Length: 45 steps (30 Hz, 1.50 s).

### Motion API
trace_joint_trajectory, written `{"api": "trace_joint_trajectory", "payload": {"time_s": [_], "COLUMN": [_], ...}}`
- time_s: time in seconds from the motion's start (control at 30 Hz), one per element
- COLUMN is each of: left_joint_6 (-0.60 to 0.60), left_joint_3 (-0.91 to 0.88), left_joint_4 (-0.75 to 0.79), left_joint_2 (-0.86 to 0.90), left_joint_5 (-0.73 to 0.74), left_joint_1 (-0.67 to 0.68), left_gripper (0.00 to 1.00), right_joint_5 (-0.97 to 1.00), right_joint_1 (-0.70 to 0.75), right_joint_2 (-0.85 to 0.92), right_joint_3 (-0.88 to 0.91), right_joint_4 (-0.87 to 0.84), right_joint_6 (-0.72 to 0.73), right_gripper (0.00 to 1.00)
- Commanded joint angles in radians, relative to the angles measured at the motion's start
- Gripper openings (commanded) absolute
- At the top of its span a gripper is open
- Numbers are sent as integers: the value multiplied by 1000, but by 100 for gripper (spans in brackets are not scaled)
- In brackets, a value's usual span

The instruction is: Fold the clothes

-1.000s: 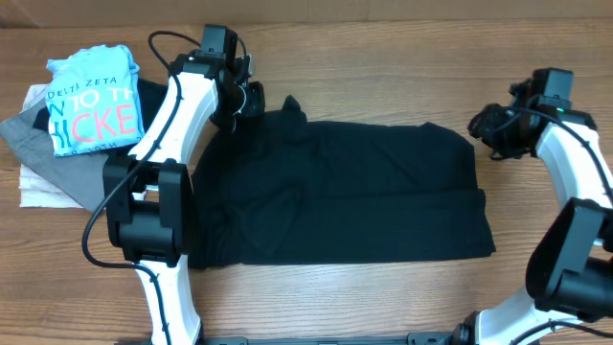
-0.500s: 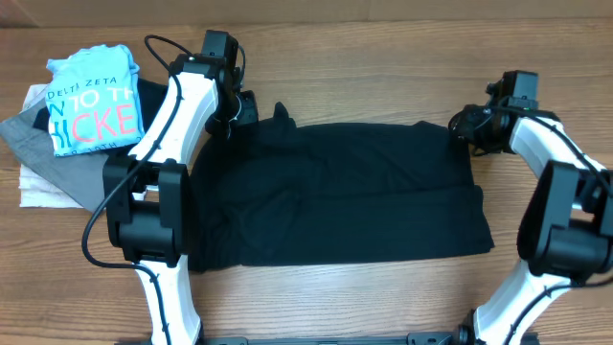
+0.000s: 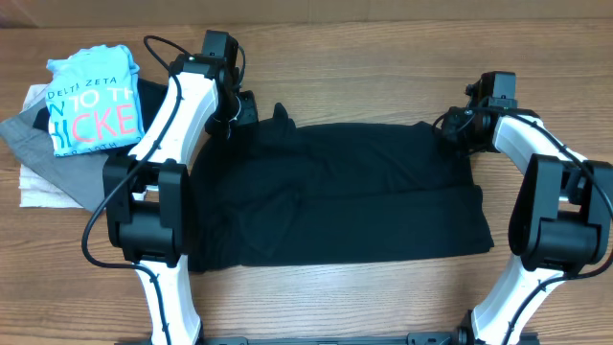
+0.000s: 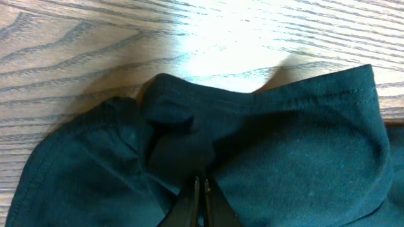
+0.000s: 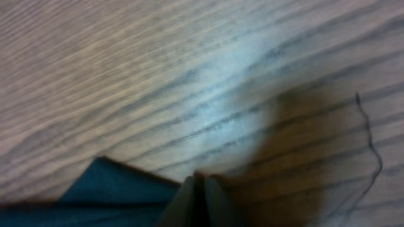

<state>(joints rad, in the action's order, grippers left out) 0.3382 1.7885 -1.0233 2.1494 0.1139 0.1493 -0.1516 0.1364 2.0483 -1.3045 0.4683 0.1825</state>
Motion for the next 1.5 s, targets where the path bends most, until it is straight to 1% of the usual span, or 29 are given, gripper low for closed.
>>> {"api": "trace_joint_trajectory", "payload": {"time_s": [0.0,0.17,0.23,0.33,0.4,0.6,0.77,0.8,0.97,1.27,1.47], "left_joint_6": [10,11,10,10,11,21,17,15,-5,-10,-9], "left_joint_3": [15,15,15,15,15,15,15,14,-20,-137,-251], "left_joint_4": [-9,-32,-39,-64,-108,-223,-343,-395,-489,-487,-490], "left_joint_2": [-17,-18,-21,-32,-50,-121,-183,-187,-187,-188,-189], "left_joint_5": [-25,-24,6,34,36,36,35,34,32,32,-18], "left_joint_1": [2,2,2,1,1,3,7,11,40,101,115], "left_gripper": [4,4,4,4,4,4,4,4,4,4,4], "right_joint_5": [36,62,85,135,185,209,219,222,233,261,301], "right_joint_1": [14,30,30,30,30,30,30,30,30,30,30], "right_joint_2": [24,6,-19,-65,-126,-203,-212,-212,-212,-212,-212], "right_joint_3": [-11,-16,-32,-65,-107,-151,-151,-151,-151,-150,-128], "right_joint_4": [9,25,61,122,206,387,585,660,775,896,958], "right_joint_6": [22,57,59,102,129,137,137,137,137,136,136], "right_gripper": [4,4,4,4,4,4,4,4,4,4,4]}}
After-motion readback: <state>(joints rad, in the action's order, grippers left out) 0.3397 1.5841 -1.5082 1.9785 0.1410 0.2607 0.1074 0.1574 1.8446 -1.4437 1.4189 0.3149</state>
